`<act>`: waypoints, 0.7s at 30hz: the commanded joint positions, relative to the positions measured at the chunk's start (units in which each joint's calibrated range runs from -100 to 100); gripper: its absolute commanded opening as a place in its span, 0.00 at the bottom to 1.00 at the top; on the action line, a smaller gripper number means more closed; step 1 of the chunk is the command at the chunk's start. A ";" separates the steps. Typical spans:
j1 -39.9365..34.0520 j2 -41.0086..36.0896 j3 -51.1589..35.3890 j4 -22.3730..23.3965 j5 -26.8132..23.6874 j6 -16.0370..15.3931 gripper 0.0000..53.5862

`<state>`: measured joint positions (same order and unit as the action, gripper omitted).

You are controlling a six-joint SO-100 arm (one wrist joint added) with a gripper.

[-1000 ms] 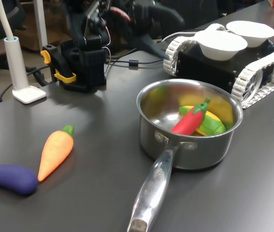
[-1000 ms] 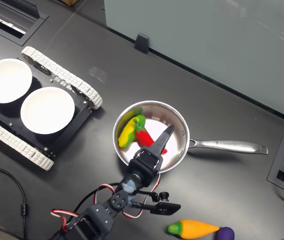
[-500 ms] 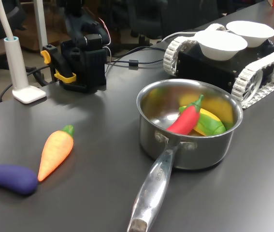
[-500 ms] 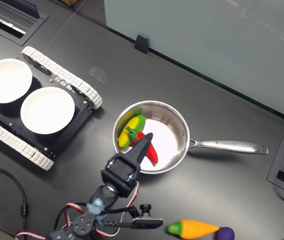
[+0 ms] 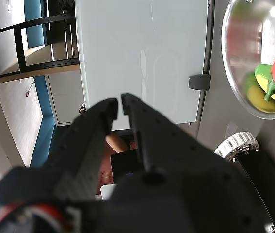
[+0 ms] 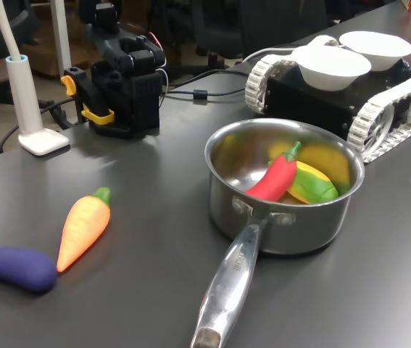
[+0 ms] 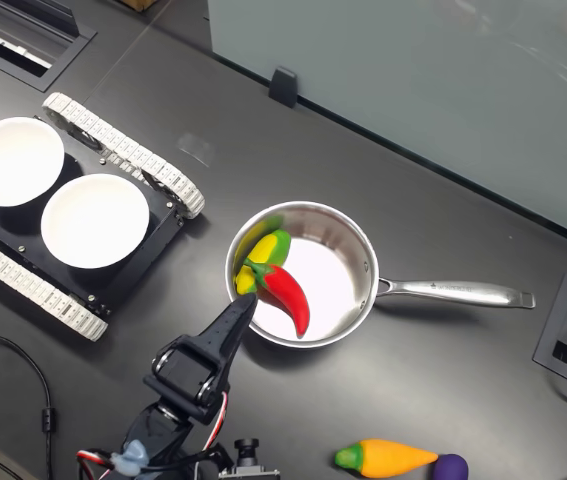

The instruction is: Pick up the chilli and place them in the pan

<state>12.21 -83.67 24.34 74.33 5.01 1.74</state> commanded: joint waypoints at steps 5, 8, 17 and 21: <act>-1.32 -2.16 -4.13 3.24 -0.24 0.69 0.00; -2.00 -3.59 -3.04 4.69 -0.29 0.61 0.00; -4.07 -10.43 1.33 12.28 0.15 -1.91 0.00; -4.76 -11.77 3.23 14.75 0.29 -2.25 0.00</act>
<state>8.69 -94.70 27.24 87.51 5.01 0.00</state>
